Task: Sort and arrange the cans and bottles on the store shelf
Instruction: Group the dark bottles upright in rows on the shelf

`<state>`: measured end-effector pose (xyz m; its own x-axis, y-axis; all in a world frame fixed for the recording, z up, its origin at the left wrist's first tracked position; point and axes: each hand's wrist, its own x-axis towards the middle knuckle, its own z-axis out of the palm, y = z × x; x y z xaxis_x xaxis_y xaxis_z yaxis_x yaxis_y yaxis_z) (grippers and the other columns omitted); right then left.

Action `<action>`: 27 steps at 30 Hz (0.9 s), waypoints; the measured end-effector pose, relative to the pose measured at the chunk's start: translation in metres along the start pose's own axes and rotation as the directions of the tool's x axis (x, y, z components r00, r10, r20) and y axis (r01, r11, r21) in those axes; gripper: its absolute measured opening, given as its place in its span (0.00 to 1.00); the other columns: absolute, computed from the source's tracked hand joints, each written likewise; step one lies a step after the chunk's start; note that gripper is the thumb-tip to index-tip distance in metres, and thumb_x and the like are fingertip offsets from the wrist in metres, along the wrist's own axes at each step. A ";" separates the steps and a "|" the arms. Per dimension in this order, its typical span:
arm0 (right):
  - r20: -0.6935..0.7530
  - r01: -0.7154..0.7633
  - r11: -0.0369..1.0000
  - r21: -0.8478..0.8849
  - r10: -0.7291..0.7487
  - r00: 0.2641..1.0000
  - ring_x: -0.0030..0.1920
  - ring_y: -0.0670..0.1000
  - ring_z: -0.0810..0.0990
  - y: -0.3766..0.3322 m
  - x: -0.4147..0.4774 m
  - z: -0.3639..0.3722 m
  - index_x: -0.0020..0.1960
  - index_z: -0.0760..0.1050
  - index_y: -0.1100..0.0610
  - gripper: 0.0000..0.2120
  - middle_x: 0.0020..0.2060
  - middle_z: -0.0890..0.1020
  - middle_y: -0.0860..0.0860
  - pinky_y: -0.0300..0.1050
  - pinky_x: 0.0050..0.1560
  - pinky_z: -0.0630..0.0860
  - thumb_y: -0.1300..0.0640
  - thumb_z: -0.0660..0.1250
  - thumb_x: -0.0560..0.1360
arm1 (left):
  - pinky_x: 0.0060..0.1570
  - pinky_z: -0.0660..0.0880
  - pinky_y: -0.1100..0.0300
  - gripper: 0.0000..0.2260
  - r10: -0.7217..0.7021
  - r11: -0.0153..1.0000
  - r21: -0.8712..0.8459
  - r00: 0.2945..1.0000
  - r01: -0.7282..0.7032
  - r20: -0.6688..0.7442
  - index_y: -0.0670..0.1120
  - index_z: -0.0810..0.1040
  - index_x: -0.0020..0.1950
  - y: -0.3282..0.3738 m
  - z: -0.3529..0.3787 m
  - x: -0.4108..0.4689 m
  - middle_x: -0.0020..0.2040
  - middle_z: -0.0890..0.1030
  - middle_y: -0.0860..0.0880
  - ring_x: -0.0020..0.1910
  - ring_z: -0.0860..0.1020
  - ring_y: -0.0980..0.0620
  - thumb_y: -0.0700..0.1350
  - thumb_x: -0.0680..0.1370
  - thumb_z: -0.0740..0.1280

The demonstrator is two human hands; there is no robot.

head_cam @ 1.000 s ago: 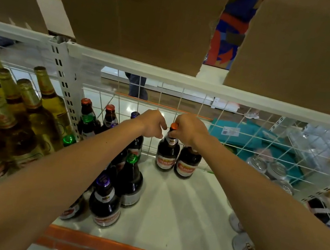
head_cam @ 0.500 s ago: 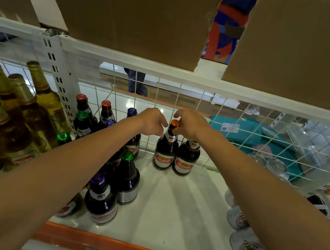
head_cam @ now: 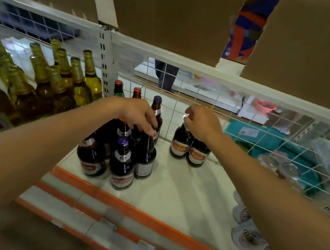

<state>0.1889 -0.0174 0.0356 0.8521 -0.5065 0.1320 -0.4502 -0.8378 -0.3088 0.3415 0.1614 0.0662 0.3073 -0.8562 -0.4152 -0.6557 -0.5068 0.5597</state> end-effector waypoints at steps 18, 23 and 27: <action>0.322 -0.103 0.992 -0.072 0.121 0.939 0.47 0.55 0.77 0.046 -0.077 0.018 0.52 0.80 0.56 0.12 0.47 0.80 0.53 0.46 0.42 0.71 0.48 0.65 0.78 | 0.34 0.77 0.52 0.21 0.041 0.970 0.229 0.881 0.077 -0.472 0.41 0.78 0.36 0.050 0.066 0.032 0.33 0.79 0.45 0.35 0.79 0.47 0.59 0.70 0.75; 0.305 -0.209 0.977 0.034 0.189 0.933 0.54 0.55 0.78 0.064 -0.081 0.019 0.65 0.74 0.55 0.24 0.57 0.80 0.54 0.50 0.54 0.76 0.44 0.71 0.74 | 0.28 0.62 0.59 0.22 0.060 0.973 0.220 0.840 0.071 -0.539 0.45 0.68 0.31 0.086 0.075 0.050 0.32 0.71 0.48 0.31 0.72 0.49 0.59 0.72 0.73; 0.172 -0.228 0.932 0.280 0.185 0.968 0.61 0.55 0.79 0.060 -0.081 0.027 0.71 0.70 0.54 0.30 0.63 0.80 0.54 0.50 0.60 0.76 0.48 0.73 0.73 | 0.26 0.62 0.59 0.22 0.058 0.978 0.200 0.833 0.063 -0.550 0.44 0.70 0.32 0.113 0.078 0.066 0.31 0.72 0.48 0.31 0.73 0.50 0.59 0.72 0.73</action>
<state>0.0997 -0.0212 -0.0189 0.7870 -0.6102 -0.0915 -0.5394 -0.6084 -0.5821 0.2339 0.0554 0.0461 0.5969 -0.7983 0.0808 -0.7596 -0.5297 0.3775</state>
